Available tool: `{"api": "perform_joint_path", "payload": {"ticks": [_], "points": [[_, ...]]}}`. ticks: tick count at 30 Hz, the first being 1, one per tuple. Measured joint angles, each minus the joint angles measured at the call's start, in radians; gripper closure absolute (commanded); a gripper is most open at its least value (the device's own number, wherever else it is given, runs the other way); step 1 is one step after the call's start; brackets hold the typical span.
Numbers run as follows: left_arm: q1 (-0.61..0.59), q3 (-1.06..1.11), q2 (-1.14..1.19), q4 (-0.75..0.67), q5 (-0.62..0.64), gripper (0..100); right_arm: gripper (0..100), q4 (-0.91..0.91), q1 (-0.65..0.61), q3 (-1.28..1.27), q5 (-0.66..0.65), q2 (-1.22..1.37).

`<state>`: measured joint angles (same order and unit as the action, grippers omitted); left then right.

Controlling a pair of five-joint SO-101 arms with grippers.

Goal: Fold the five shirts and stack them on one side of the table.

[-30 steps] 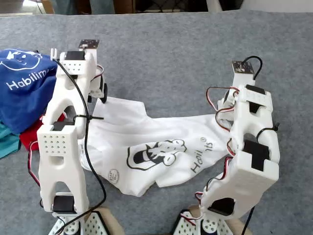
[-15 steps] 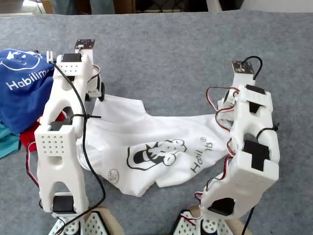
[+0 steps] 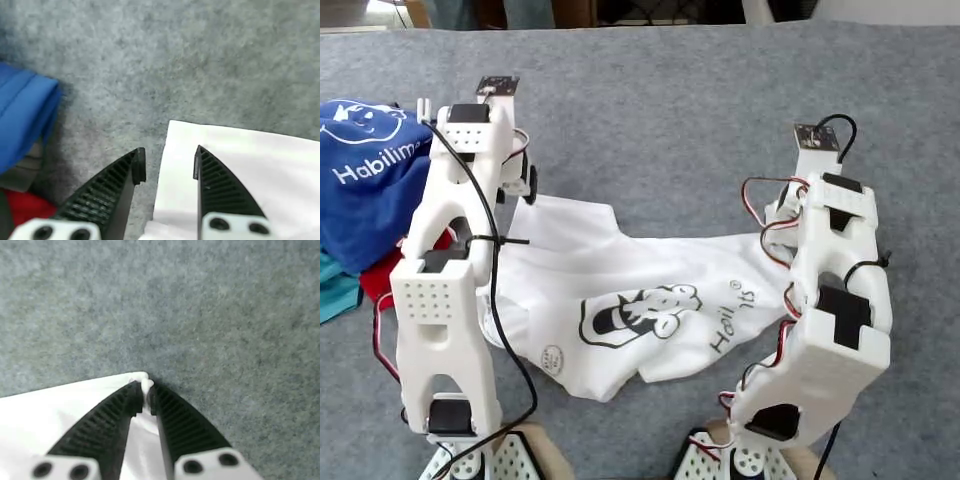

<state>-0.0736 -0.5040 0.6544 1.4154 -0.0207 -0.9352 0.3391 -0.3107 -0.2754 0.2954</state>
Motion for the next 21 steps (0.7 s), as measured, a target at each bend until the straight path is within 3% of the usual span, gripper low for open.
{"api": "perform_joint_path", "payload": {"ticks": [21], "points": [[-0.023,0.115,-0.028,-0.130,0.000,82,98.3,0.002,0.000,0.000,0.000,0.000]]}}
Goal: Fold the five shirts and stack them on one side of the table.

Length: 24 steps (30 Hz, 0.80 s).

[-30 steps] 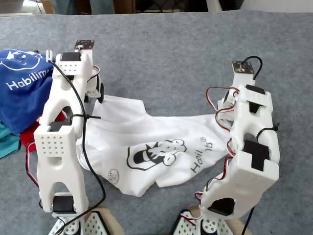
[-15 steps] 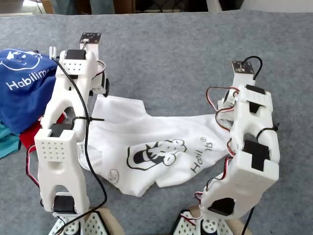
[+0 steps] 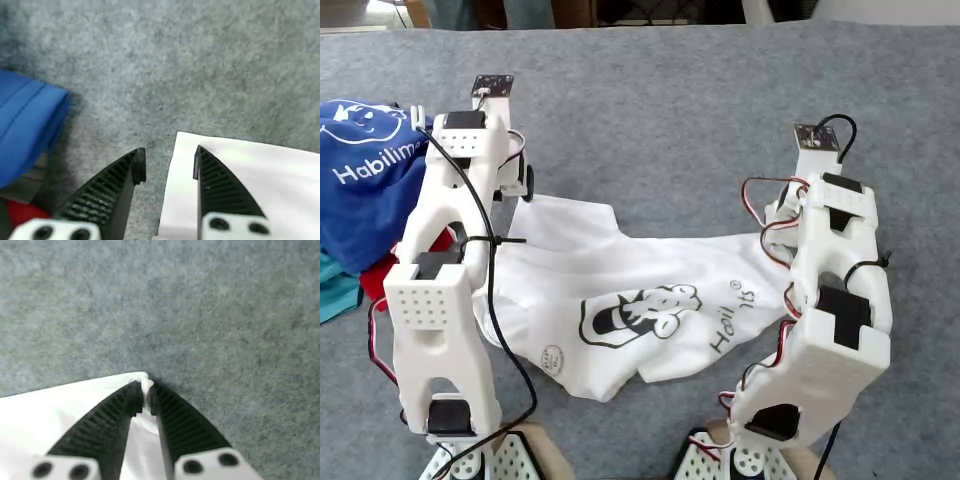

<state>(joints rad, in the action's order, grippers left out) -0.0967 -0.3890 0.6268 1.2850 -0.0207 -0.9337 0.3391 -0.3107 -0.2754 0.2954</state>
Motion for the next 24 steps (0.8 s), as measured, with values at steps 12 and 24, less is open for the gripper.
{"api": "perform_joint_path", "payload": {"ticks": [12,24], "points": [[0.020,0.011,0.000,-0.049,0.000,82,98.3,0.000,0.000,0.000,0.000,0.000],[0.017,-0.069,0.104,-0.006,0.003,82,98.3,0.000,0.000,0.000,0.000,0.000]]}}
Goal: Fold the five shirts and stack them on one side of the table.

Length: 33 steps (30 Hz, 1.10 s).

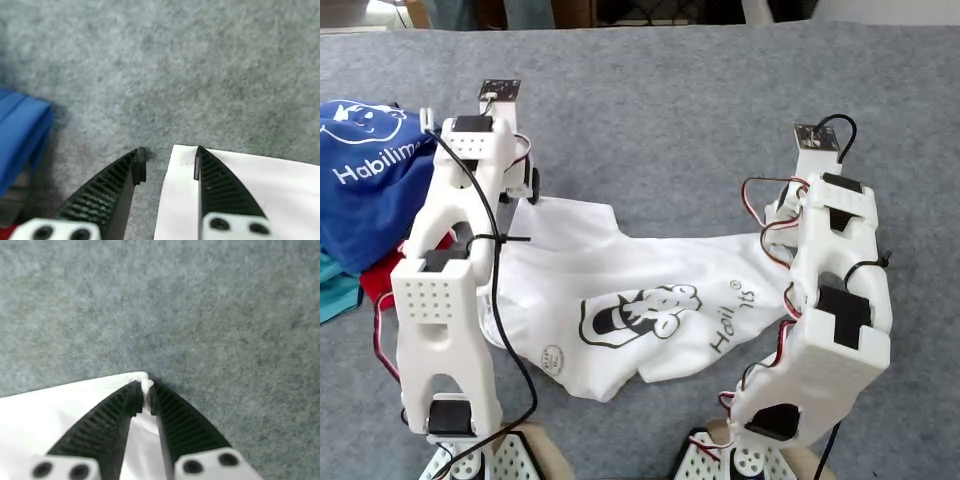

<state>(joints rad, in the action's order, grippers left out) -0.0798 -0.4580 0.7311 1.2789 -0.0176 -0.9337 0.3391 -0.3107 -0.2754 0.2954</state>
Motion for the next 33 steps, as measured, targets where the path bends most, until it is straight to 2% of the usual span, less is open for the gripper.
{"api": "perform_joint_path", "payload": {"ticks": [2,7,13,20,24,29,33], "points": [[0.000,-0.055,0.034,0.038,0.000,84,98.3,0.000,0.000,0.000,0.000,0.000],[0.006,-0.193,0.121,0.121,0.002,97,98.3,0.000,0.000,0.000,0.000,0.000],[0.026,-0.319,0.204,0.175,0.002,97,98.3,0.000,0.000,0.000,0.000,0.000],[0.038,-0.371,0.219,0.209,0.002,97,98.3,0.000,0.000,0.000,0.000,0.000],[0.031,-0.443,0.206,0.296,-0.006,97,98.3,-0.003,0.000,0.000,0.002,-0.012],[-0.018,-0.635,0.098,0.437,-0.086,97,98.3,-0.107,-0.012,0.032,0.003,-0.183],[-0.055,-0.707,-0.038,0.474,-0.126,97,98.3,-0.216,-0.037,0.166,0.043,-0.381]]}}
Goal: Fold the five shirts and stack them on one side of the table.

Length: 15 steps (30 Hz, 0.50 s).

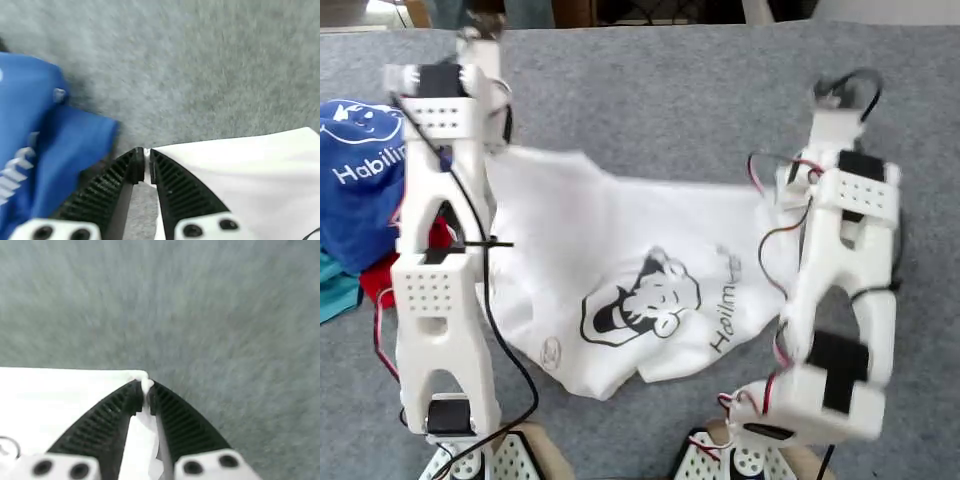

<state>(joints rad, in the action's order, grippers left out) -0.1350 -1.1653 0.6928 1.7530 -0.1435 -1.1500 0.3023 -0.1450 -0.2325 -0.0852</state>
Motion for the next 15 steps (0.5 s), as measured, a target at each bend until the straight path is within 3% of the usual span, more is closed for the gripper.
{"api": "perform_joint_path", "payload": {"ticks": [6,15], "points": [[-0.012,0.012,-0.371,0.005,-0.005,97,98.4,-0.080,-0.003,0.296,0.026,-0.218],[-0.025,0.092,-1.007,0.005,-0.009,97,98.5,-0.081,-0.003,0.723,0.031,-0.267]]}}
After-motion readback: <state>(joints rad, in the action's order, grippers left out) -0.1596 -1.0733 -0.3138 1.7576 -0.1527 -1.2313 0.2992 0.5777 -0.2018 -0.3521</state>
